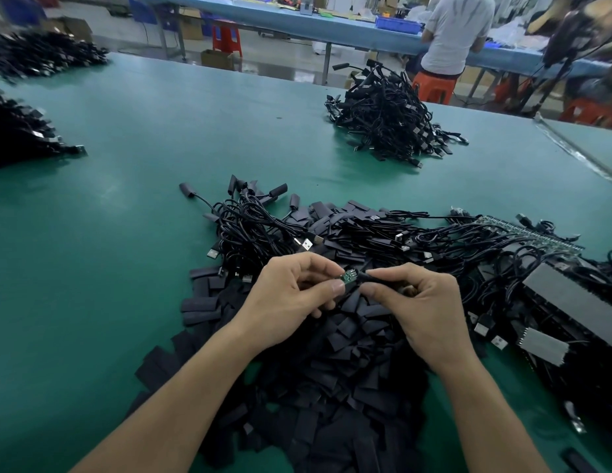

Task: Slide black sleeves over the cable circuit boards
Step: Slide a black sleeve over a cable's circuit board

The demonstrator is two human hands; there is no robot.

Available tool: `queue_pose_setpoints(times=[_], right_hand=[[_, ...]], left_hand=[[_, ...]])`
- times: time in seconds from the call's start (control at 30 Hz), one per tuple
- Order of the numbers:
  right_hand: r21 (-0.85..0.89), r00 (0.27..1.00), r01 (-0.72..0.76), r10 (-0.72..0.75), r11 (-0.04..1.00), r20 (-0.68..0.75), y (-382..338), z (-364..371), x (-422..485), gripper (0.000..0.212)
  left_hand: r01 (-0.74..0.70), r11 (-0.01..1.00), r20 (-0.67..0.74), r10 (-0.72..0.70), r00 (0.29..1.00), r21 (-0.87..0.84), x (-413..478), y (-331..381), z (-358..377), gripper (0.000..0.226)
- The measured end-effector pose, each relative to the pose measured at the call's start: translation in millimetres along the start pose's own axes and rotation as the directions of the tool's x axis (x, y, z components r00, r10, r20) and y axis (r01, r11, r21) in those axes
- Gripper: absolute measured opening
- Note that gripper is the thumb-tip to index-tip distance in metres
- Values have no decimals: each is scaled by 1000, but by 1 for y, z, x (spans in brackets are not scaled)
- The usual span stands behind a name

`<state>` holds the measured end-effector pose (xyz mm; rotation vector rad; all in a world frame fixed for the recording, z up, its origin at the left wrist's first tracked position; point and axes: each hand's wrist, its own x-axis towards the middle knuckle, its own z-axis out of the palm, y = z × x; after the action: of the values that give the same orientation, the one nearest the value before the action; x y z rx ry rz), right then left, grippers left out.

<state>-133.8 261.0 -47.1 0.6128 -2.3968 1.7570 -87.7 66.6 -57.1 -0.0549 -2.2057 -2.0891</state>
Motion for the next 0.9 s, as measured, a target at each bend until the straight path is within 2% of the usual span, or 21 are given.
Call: queue_pose_setpoints(times=[0.13,0.27,0.57,0.73,0.9], right_hand=[[47,999,-10,8,999,35,0,0,0,25],[92,998,-40,36,995,43,-1,0,1,27],[-18,984,-75,77,997,161,-2,-6,0,31],[-98,985,2,15,995,169,-3,-6,-1,24],[-115,981,38,-16,993,193,-4,1,-3,29]], left_hand=[[-24,1000,-5,24,1000,-20,0,0,-3,23],[-18,1000,-2,18,1000,-25,0,1,-3,22],[-19,999,7,19,1000,46,0,2,-5,14],[-2,997,28,0,1000,79,0,2,-4,14],[9,994,69,-17,997,110,-2,3,-2,13]])
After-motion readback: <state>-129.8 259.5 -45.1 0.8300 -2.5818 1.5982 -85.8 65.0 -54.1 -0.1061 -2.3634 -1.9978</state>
